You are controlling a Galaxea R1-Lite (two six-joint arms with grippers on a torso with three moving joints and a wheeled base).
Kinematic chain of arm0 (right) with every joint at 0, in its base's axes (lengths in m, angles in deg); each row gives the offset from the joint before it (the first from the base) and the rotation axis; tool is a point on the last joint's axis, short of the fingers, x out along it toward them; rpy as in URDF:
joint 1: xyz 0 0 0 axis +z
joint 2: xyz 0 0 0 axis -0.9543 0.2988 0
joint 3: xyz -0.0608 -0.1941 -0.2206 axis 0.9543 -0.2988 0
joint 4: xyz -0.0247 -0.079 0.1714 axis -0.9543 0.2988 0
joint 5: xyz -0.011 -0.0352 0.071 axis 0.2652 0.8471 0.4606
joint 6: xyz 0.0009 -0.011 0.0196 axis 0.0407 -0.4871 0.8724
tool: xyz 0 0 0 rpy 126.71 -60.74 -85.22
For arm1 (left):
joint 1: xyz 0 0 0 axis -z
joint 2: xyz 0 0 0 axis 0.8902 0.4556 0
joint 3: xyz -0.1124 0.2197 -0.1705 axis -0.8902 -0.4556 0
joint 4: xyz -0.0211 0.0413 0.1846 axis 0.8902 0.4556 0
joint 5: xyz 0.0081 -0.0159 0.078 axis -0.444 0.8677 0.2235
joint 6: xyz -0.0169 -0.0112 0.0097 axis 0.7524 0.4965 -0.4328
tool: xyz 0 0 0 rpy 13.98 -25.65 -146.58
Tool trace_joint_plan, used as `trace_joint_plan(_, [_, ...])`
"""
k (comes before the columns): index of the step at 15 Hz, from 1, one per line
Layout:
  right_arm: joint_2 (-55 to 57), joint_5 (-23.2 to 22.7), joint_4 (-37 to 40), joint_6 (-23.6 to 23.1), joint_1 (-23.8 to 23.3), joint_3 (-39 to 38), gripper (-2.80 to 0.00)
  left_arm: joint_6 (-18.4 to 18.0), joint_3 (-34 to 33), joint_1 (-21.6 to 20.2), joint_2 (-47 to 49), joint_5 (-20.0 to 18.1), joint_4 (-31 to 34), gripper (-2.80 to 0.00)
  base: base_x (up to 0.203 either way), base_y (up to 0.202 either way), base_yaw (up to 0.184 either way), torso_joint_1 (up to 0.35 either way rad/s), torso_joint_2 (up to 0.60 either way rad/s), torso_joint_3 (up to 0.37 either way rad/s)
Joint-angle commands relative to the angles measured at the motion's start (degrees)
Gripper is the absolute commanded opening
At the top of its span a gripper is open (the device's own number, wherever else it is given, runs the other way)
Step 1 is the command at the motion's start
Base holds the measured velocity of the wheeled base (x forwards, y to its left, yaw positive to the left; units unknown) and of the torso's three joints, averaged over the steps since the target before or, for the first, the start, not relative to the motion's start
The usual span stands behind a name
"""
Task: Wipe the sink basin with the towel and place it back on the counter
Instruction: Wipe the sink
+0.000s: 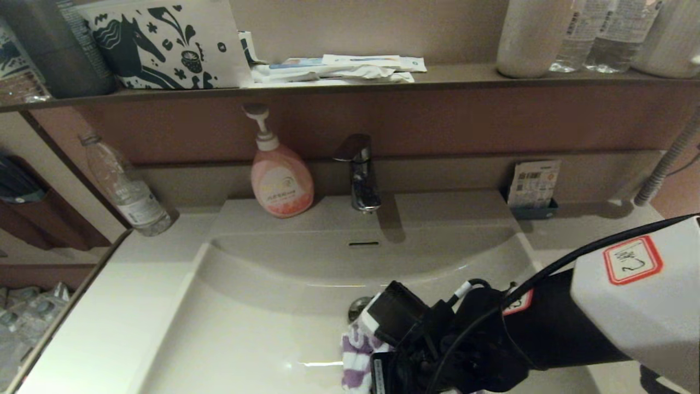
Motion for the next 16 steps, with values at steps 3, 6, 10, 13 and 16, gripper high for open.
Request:
trace_joint_plan(3, [8.5, -0.5, 0.2, 0.0, 2.3, 9.0, -2.8, 0.1, 0.0, 0.0, 0.1, 0.0, -0.1, -2.8, 0.0, 0.0, 0.0, 0.0, 0.0, 0.0])
trace_joint_plan(6, [13.5, -1.2, 0.0, -1.2, 4.3, 16.7, -2.8, 0.1, 0.0, 0.0, 0.1, 0.0, -0.1, -2.8, 0.0, 0.0, 0.0, 0.0, 0.0, 0.0])
trace_joint_plan(10, [19.5, -2.4, -0.2, -2.8, 4.9, 28.3, -2.8, 0.1, 0.0, 0.1, 0.1, 0.1, -0.1, -2.8, 0.0, 0.0, 0.0, 0.0, 0.0, 0.0])
trace_joint_plan(13, [24.9, -2.2, -0.4, -4.5, 5.0, 38.3, -2.8, 0.1, 0.0, 0.0, 0.1, 0.0, -0.1, -2.8, 0.0, 0.0, 0.0, 0.0, 0.0, 0.0])
trace_joint_plan(16, [28.4, 0.0, -6.7, -9.4, 4.4, 41.3, -2.8, 0.1, 0.0, 0.0, 0.1, 0.0, -0.1, -2.8, 0.0, 0.0, 0.0, 0.0, 0.0, 0.0])
